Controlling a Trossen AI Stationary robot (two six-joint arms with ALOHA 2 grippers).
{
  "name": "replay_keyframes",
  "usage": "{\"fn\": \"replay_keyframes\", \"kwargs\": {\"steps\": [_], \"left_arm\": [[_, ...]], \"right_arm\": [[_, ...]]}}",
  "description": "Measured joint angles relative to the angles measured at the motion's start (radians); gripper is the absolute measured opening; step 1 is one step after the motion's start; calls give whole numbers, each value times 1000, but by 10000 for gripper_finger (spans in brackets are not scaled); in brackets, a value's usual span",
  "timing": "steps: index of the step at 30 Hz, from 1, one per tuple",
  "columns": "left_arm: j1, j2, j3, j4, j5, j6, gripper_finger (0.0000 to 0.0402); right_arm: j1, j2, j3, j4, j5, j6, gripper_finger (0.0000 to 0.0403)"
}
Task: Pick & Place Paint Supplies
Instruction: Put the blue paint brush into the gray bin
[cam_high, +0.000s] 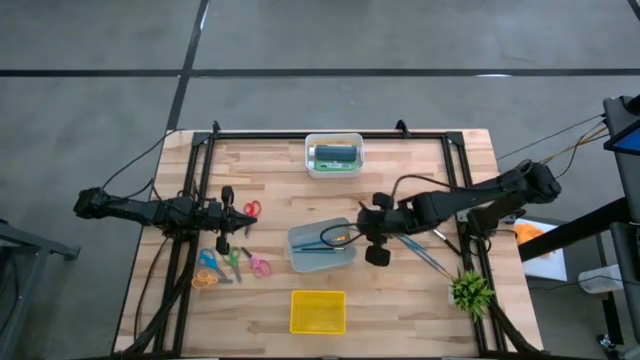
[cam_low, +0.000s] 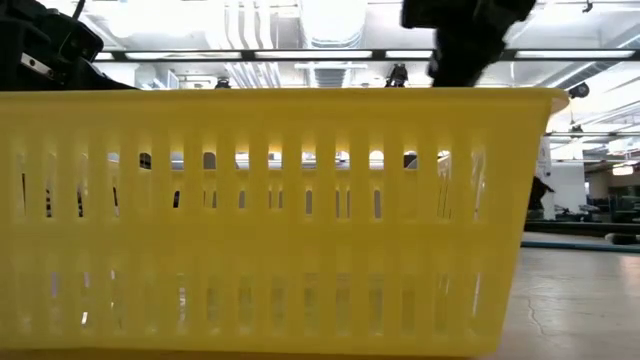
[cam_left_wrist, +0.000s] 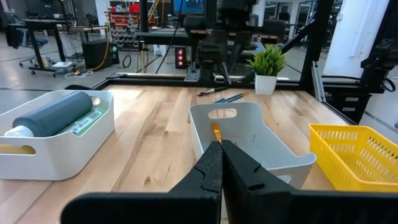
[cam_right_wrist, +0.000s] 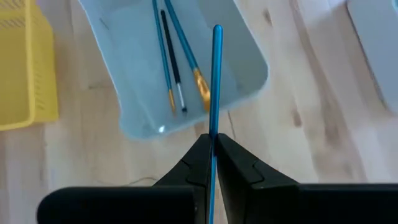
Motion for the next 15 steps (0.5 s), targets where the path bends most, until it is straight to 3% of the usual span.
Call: {"fn": "replay_keyframes", "kwargs": {"steps": [15], "left_arm": [[0,0,0,0,0,0,0]], "right_arm": [[-108,253,295,-18,-203,-413,15]]}}
